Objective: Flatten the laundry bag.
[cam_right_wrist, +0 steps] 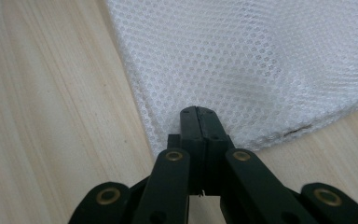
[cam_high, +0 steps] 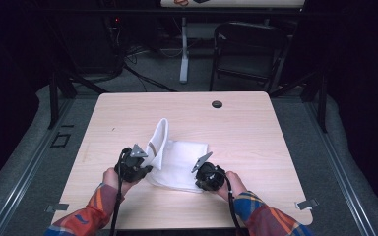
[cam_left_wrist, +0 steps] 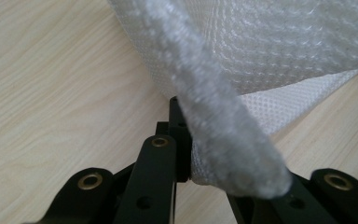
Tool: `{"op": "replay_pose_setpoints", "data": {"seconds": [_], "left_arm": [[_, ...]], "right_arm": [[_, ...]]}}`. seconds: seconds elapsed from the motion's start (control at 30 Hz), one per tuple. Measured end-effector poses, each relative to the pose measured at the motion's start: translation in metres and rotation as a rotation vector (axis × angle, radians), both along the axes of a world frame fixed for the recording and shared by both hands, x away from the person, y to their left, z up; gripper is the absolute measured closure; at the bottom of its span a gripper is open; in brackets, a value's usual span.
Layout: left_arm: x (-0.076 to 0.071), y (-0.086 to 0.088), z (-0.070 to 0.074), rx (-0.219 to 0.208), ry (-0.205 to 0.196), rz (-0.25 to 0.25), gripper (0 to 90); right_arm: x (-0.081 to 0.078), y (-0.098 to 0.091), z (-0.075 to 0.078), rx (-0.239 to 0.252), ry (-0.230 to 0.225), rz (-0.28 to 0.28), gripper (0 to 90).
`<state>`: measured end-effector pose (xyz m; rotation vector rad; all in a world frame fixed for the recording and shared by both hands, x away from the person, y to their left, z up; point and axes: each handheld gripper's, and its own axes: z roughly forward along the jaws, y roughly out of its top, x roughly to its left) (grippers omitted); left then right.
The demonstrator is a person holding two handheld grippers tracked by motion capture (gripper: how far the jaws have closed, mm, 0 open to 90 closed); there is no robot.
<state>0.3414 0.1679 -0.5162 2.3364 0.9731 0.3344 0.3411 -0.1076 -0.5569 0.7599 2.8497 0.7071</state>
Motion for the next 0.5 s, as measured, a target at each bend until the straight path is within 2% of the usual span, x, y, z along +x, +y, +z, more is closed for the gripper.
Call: {"op": "replay_pose_setpoints", "data": {"seconds": [0.33,0.5], "left_arm": [[-0.0007,0.0038,-0.0061,0.013,0.060,-0.005,83.6],[-0.0004,0.0036,-0.0067,0.015,0.072,-0.013,82.1]], "right_arm": [[0.0022,-0.0059,0.0019,-0.031,0.004,-0.013,90.0],[0.0021,-0.0084,0.0022,-0.039,0.005,-0.018,90.0]]}}
